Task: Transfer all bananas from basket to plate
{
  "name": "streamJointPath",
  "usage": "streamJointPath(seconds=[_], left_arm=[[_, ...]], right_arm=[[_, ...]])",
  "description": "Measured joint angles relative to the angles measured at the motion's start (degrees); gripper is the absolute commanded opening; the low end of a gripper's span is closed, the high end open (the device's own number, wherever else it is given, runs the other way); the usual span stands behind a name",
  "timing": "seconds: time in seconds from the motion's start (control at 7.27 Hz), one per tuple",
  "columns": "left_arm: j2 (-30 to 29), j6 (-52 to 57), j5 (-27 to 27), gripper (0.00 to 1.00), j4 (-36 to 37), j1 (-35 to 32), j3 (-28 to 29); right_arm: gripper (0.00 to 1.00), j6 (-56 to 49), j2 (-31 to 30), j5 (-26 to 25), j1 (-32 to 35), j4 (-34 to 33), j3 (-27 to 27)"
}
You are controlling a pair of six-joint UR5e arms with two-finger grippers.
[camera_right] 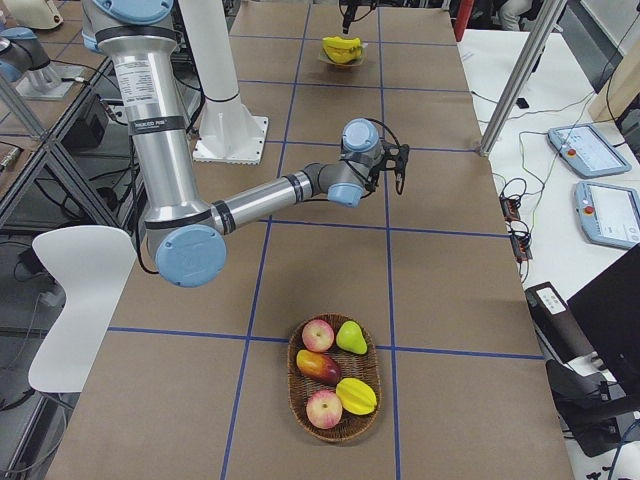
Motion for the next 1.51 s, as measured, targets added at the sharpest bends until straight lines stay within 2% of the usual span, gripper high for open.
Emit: streamJointPath(seconds=[0.28, 0.41, 0.96, 1.24, 1.51], left_arm=[[0.1, 0.64, -8.86, 0.99, -5.62, -8.2, 4.06], [0.23, 0.7, -10.69, 0.98, -8.74, -10.97, 6.67], [1.79, 1.56, -11.8, 0.99, -21.68, -16.91, 17.58], [3.92, 4.72, -11.72, 0.99, -24.74, -18.77, 20.64], [5.54, 6.84, -11.5, 0.99, -26.41, -19.08, 22.03]], right_arm=[[1.0, -17.47, -0.87, 6.25, 9.24, -11.42, -0.02], [1.0, -26.95, -0.86, 7.8, 12.65, -18.34, 0.03], [1.0, -61.5, 4.0, 7.94, 22.45, -50.12, -0.08], [1.0, -69.36, 2.98, 7.75, 25.43, -56.35, 0.3], [1.0, -75.19, 0.14, 7.65, 26.4, -57.51, 0.32]])
